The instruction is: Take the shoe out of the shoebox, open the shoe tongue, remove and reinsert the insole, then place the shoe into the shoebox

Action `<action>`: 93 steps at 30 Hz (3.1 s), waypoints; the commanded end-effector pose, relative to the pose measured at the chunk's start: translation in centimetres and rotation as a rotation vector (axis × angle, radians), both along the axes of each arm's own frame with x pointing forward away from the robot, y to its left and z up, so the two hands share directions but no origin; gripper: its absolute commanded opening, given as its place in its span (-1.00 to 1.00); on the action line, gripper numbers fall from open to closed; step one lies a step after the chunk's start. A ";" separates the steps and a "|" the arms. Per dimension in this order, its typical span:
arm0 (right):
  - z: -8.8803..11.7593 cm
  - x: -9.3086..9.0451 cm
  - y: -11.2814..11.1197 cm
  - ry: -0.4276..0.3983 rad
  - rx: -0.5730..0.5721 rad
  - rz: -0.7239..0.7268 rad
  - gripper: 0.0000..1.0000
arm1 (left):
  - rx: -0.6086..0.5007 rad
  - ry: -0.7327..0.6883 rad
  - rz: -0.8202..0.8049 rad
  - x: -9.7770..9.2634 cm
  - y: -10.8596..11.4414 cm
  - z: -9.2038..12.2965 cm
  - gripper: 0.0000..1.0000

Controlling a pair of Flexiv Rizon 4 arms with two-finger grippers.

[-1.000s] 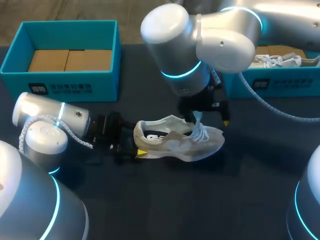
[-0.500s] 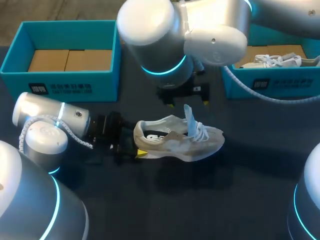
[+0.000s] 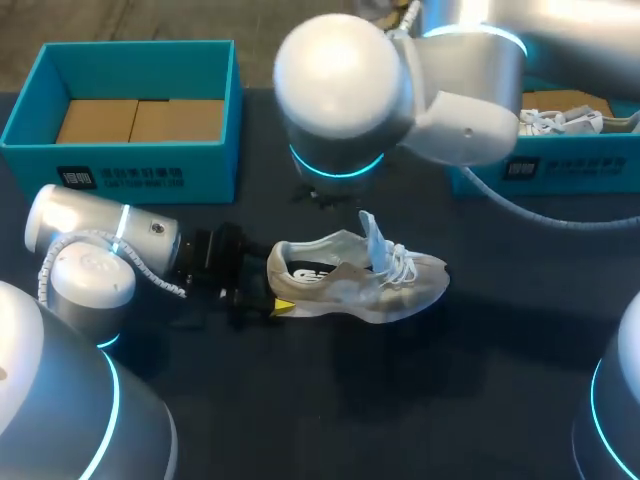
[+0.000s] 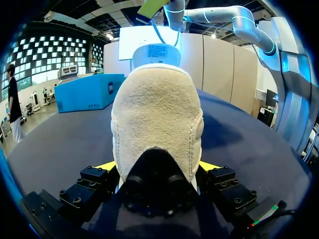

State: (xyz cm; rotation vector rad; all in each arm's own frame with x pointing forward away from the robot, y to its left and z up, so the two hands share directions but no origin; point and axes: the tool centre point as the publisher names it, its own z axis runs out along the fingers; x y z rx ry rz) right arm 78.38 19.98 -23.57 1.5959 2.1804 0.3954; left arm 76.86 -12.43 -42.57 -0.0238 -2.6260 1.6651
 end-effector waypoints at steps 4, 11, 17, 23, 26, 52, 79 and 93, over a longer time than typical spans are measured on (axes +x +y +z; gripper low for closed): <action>-1.2 0.4 0.6 0.107 0.009 0.452 -1.00 | -0.001 0.000 0.000 0.0 0.1 -0.1 -1.00; -1.8 0.5 2.0 0.213 -0.087 0.640 -1.00 | -0.001 0.000 0.000 0.0 0.1 -0.1 -1.00; -1.8 0.5 2.0 0.213 -0.087 0.640 -1.00 | -0.001 0.000 0.000 0.0 0.1 -0.1 -1.00; -1.8 0.5 2.0 0.213 -0.087 0.640 -1.00 | -0.001 0.000 0.000 0.0 0.1 -0.1 -1.00; -1.8 0.5 2.0 0.213 -0.087 0.640 -1.00 | -0.001 0.000 0.000 0.0 0.1 -0.1 -1.00; -3.2 -0.4 0.9 0.347 -0.365 0.934 -1.00 | -0.001 0.000 0.000 0.0 0.1 -0.1 -1.00; -12.9 -0.6 -0.4 0.545 -0.288 1.002 -1.00 | -0.001 0.000 0.000 0.0 0.1 -0.1 -1.00; -14.2 -1.1 -1.9 0.575 -0.270 0.967 -1.00 | -0.001 0.000 0.000 0.0 0.1 -0.1 -1.00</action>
